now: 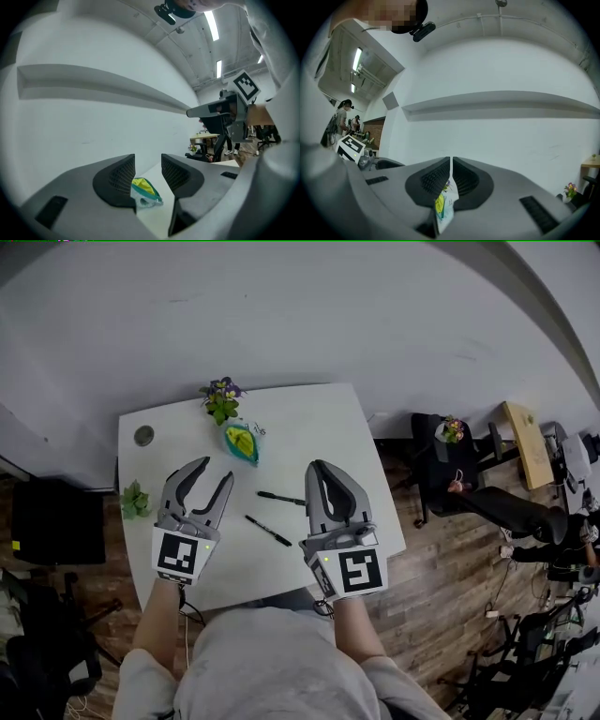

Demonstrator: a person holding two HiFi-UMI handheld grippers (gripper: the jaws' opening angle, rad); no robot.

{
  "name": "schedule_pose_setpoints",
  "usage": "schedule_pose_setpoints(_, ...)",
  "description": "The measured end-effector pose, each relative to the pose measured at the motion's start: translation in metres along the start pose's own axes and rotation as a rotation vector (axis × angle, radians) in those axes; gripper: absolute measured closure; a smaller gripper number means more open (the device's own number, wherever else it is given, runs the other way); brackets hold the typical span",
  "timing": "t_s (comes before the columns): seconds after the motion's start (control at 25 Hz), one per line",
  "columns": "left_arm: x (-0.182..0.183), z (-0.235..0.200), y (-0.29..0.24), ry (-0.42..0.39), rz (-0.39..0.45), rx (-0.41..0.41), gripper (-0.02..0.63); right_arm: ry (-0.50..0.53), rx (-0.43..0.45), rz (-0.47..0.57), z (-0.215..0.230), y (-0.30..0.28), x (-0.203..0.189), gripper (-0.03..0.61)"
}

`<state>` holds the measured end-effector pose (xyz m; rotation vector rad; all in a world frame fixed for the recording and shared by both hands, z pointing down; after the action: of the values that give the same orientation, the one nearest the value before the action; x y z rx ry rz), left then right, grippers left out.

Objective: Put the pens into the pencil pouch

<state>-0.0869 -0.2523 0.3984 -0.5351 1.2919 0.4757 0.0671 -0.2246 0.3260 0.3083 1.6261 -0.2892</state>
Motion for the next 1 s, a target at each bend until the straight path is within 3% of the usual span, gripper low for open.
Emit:
schedule_pose_setpoints(0.32,-0.081,-0.001,-0.052,-0.130,-0.202,-0.056,0.313,-0.025,0.031,-0.075,0.018,-0.029,-0.030,0.541)
schedule_pose_setpoints(0.68,-0.151,-0.011,-0.089,-0.294,-0.348,-0.040,0.282,-0.045,0.050,-0.145,0.036,-0.047,-0.060,0.541)
schedule_pose_setpoints(1.0,-0.172,-0.013,-0.117,-0.421,-0.376,-0.025,0.267,-0.055,0.048,-0.188,0.052,-0.050,-0.076,0.541)
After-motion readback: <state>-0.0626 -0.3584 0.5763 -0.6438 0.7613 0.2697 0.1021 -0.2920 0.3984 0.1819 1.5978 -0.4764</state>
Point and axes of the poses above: the fingertips, and each gripper's own axes: y backward along the fingers, z to its right, x out of its top, the point moved 2 cm from there along y, backward along the fingers, and after that the axes turned 1 degree about -z, right-handed, at the moved point
